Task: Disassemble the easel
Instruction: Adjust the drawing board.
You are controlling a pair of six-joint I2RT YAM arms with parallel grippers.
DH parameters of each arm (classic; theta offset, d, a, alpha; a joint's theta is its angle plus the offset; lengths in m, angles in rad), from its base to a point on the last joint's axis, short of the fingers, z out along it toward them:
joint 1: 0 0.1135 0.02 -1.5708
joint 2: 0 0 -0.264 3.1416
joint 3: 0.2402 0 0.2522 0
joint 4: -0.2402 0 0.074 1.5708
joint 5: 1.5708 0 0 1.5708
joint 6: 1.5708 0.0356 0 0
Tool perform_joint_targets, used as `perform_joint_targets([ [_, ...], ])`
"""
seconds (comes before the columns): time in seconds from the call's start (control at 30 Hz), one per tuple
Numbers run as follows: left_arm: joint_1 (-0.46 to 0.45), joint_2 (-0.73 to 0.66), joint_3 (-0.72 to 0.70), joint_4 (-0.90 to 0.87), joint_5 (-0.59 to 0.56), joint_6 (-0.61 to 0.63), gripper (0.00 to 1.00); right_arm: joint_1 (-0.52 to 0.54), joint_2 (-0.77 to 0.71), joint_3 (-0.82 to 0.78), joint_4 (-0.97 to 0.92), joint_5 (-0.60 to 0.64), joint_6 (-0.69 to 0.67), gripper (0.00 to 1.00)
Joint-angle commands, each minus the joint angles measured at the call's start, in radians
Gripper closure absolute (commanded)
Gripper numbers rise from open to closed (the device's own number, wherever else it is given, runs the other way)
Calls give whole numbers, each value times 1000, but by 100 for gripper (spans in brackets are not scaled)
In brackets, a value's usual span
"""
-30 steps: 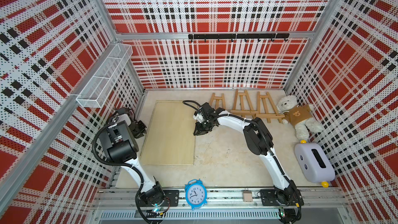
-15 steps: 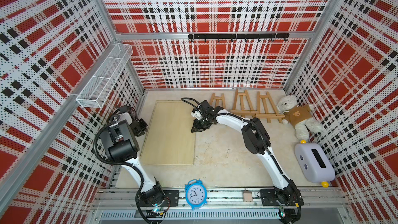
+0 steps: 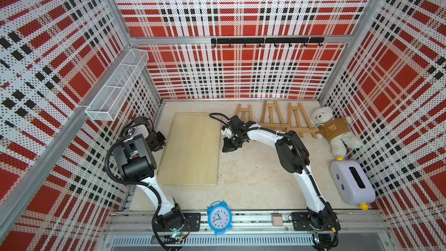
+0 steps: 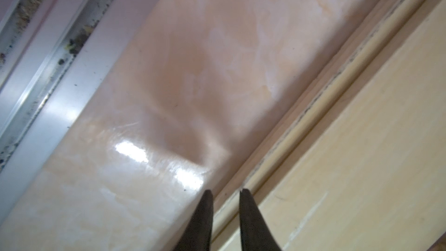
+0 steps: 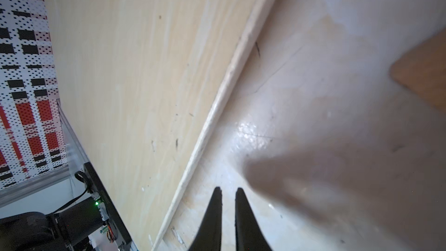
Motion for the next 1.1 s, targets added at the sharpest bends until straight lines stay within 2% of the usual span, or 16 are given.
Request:
perform_joint_targets([
  [0.0, -13, 14, 23, -14, 0, -7, 75, 7, -25, 9, 1, 20, -29, 86],
  [0.43, -38, 23, 28, -11, -8, -19, 75, 49, 76, 188, -107, 97, -87, 86],
  [0.57, -38, 24, 27, -11, -9, -17, 75, 69, 101, 247, -161, 183, -124, 86],
  [0.77, -38, 24, 32, -11, -7, -18, 75, 78, 25, 149, -81, 267, -139, 86],
  [1.07, -41, 30, 47, -11, -5, -20, 75, 96, 11, 105, -145, 330, -216, 87],
])
